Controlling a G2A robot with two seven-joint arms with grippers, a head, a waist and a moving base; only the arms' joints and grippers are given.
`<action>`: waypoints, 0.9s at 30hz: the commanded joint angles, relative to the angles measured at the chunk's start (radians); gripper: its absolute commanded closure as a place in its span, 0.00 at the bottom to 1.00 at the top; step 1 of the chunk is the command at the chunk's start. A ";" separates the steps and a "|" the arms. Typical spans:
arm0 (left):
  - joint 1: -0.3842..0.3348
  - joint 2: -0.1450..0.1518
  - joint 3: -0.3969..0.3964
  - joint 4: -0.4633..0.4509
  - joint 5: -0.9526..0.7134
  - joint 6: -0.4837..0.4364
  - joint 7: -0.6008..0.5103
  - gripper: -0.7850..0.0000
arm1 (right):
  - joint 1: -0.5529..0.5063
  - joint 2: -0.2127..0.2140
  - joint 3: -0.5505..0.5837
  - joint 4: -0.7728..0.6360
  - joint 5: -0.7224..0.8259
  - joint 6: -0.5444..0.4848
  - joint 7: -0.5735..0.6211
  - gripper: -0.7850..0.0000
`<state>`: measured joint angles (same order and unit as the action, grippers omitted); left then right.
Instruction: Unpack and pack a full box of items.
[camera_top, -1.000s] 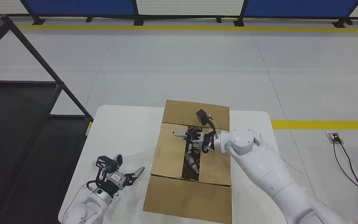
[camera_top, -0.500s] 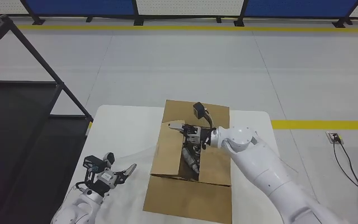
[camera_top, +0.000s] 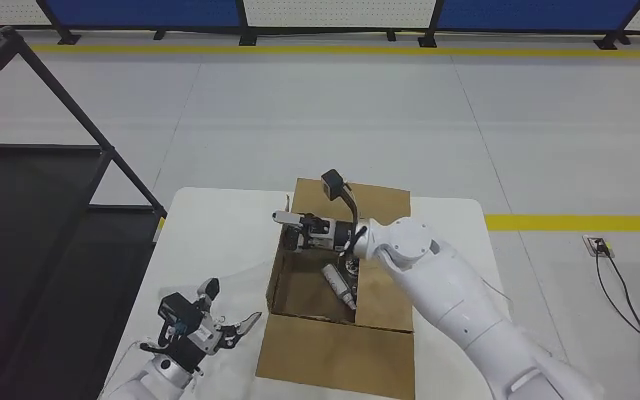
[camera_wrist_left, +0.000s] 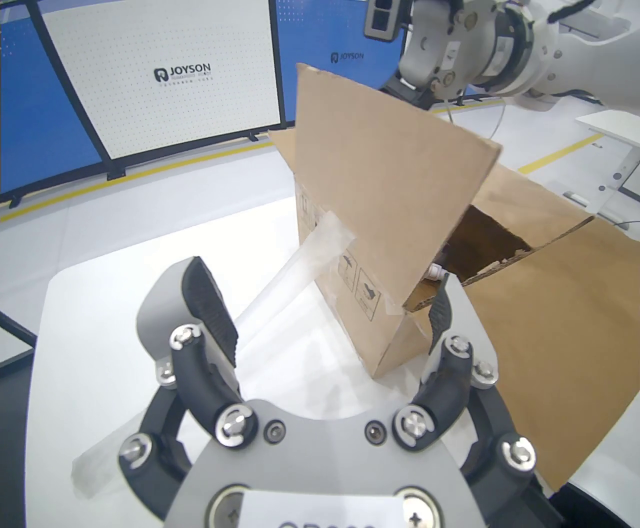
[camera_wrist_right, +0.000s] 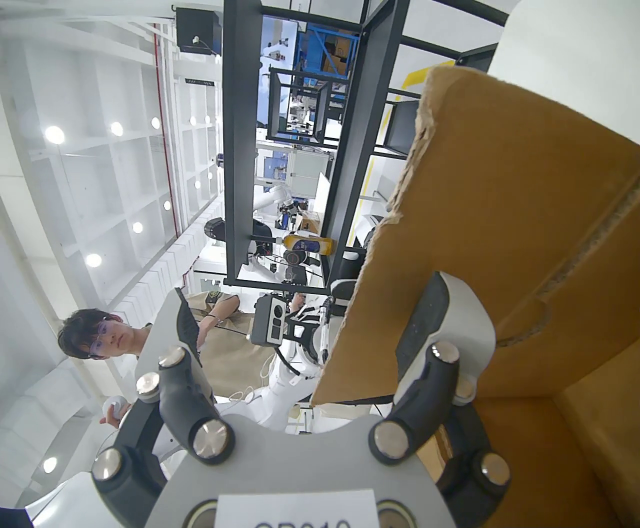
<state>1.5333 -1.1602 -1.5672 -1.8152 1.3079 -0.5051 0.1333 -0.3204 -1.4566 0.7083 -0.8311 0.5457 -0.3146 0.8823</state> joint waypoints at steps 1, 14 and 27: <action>-0.010 -0.001 0.019 -0.005 0.011 0.009 -0.003 0.00 | 0.005 -0.009 -0.005 0.007 0.004 -0.010 0.003 0.00; -0.061 -0.016 0.046 0.001 -0.141 0.158 -0.046 0.00 | 0.040 -0.061 -0.030 0.088 0.033 -0.068 0.175 0.00; -0.066 -0.010 -0.068 0.076 -0.288 0.169 -0.101 0.00 | 0.034 -0.046 0.066 0.143 0.080 -0.191 0.296 0.00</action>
<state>1.4659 -1.1707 -1.6252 -1.7463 1.0267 -0.3337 0.0357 -0.2827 -1.5076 0.7605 -0.6879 0.6227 -0.4962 1.1735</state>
